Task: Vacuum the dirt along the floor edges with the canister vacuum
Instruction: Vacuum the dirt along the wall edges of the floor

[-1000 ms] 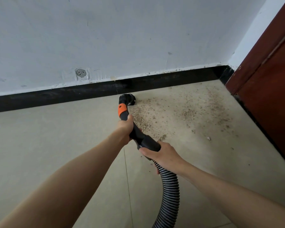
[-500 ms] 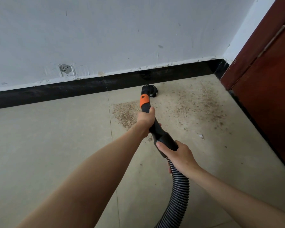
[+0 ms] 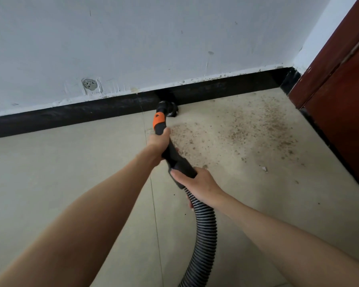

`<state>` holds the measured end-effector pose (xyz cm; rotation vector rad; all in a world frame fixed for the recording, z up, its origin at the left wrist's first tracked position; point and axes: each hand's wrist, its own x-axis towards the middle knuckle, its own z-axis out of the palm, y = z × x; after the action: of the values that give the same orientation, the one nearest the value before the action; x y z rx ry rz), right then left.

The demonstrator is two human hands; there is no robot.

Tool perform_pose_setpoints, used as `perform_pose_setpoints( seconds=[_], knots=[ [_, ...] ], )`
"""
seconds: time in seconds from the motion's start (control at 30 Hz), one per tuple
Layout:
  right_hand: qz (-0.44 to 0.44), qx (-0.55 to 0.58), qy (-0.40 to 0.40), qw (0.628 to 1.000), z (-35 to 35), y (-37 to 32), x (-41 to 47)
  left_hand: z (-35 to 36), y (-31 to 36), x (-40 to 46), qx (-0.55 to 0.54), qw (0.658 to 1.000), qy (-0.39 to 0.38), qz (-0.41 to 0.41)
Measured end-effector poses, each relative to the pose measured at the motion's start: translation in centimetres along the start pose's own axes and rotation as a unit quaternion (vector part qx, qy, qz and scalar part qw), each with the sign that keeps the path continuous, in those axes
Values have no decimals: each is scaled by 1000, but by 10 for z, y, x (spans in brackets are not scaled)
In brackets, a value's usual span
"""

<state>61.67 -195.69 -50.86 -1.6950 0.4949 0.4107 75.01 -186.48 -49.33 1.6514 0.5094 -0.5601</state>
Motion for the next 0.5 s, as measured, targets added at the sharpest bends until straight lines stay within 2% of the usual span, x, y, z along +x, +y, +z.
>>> perform_pose_setpoints(
  seconds=[0.27,0.5],
  knots=[
    [-3,-14,-98,995,33,2,-13,-59,-20,-9,-17,996,81,-36],
    [-15,-61,-78,995,19,18,-37,-48,-43,-28,-40,993,92,-55]
  ],
)
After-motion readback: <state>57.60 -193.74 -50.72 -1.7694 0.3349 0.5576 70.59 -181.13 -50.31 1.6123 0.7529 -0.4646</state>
